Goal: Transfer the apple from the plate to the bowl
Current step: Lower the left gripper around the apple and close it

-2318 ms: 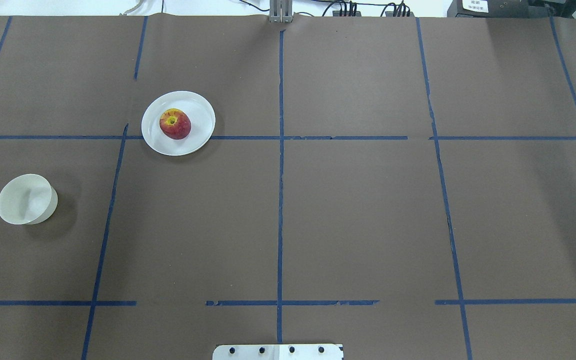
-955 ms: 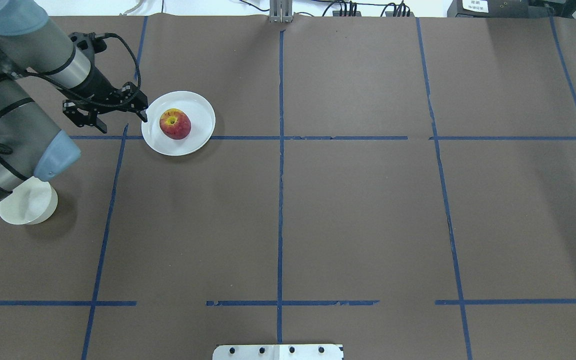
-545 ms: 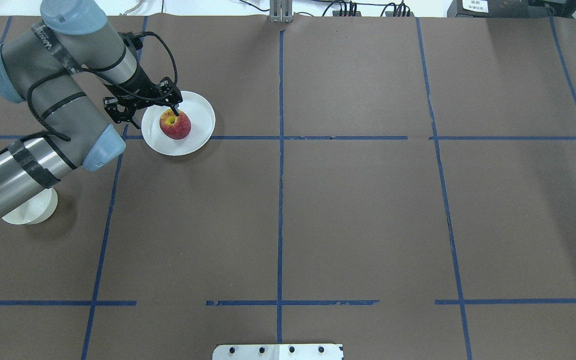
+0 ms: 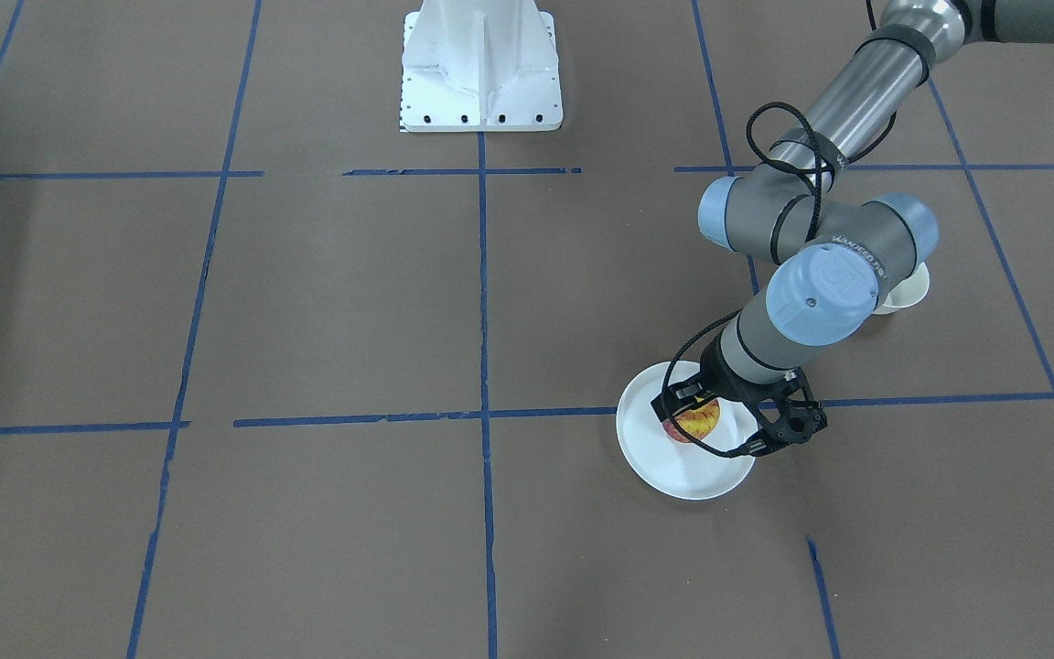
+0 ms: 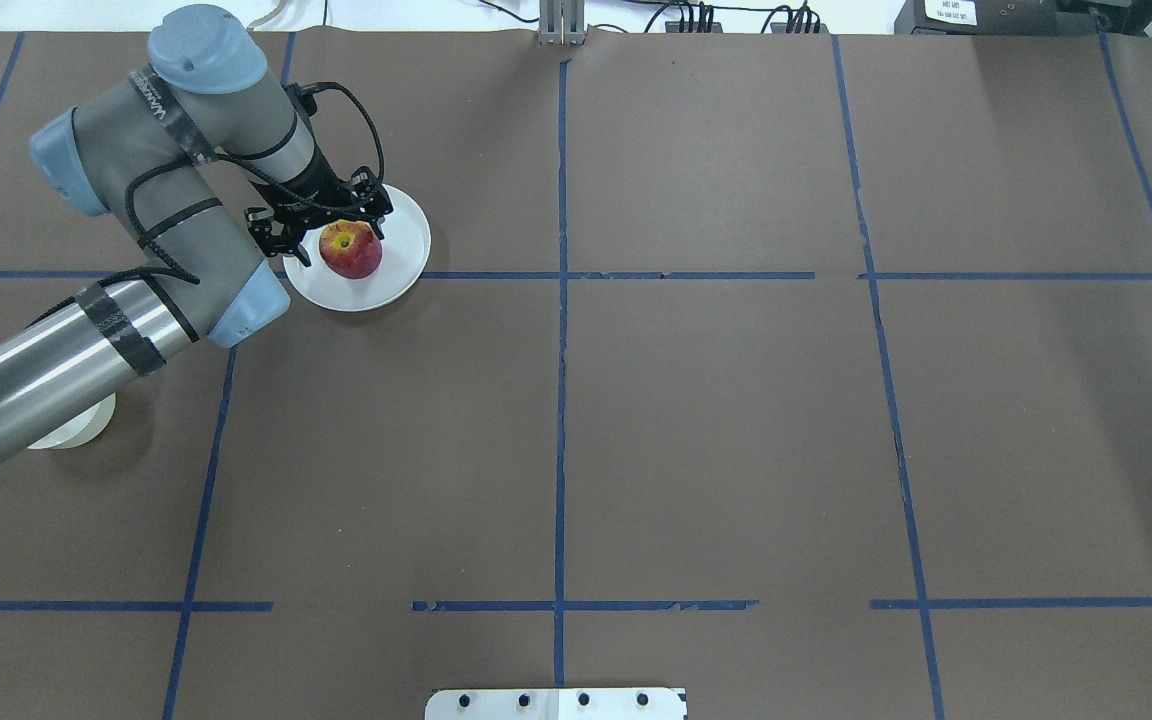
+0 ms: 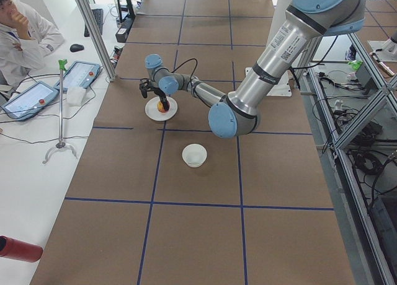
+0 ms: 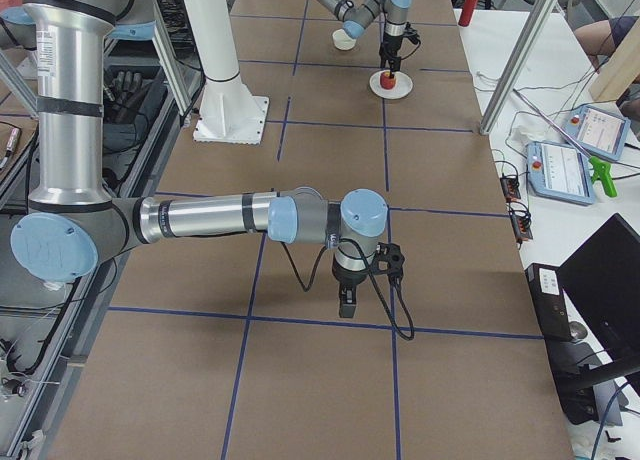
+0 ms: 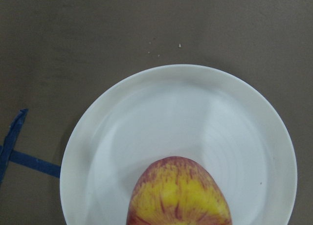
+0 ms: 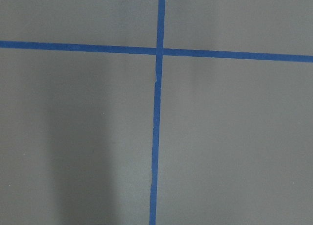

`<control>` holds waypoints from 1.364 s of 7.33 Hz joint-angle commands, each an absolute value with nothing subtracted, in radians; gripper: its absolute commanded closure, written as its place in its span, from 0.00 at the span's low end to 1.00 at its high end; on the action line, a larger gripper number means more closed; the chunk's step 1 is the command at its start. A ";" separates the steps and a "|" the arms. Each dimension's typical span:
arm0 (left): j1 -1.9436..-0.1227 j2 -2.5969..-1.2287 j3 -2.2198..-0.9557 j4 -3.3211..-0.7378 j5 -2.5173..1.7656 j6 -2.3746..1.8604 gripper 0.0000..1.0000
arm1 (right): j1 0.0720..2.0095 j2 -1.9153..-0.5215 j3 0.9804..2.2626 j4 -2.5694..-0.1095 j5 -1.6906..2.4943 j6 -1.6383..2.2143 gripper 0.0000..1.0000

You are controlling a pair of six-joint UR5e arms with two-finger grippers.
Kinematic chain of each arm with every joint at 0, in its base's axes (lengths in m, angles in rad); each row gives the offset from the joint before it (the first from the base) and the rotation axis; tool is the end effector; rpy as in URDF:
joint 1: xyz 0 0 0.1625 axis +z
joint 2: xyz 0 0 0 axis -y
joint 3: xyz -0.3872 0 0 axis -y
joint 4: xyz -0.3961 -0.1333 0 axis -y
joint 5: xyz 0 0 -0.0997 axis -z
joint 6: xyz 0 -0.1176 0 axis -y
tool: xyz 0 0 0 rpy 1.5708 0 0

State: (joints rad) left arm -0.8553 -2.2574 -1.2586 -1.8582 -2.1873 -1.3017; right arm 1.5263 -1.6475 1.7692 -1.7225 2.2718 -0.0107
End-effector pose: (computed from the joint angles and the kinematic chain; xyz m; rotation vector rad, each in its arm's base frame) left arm 0.4438 -0.6102 0.3315 -0.1614 0.8612 -0.3446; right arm 0.0369 -0.4626 0.5933 -0.0406 -0.7004 -0.0424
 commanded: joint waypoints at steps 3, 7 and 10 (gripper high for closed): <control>-0.848 -2.273 -1.198 -1.902 -2.181 -1.302 0.01 | 1.526 -1.647 1.769 -1.723 2.272 -0.011 0.00; -0.841 -2.272 -1.197 -1.902 -2.181 -1.301 0.43 | 1.526 -1.647 1.770 -1.723 2.272 -0.011 0.00; -0.854 -2.273 -1.225 -1.895 -2.178 -1.298 1.00 | 1.526 -1.647 1.769 -1.723 2.272 -0.012 0.00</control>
State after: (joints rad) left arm -0.8436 -2.2730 -1.2049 -1.8997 -2.1806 -1.2979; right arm 1.5263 -1.6475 1.7696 -1.7227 2.2718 -0.0111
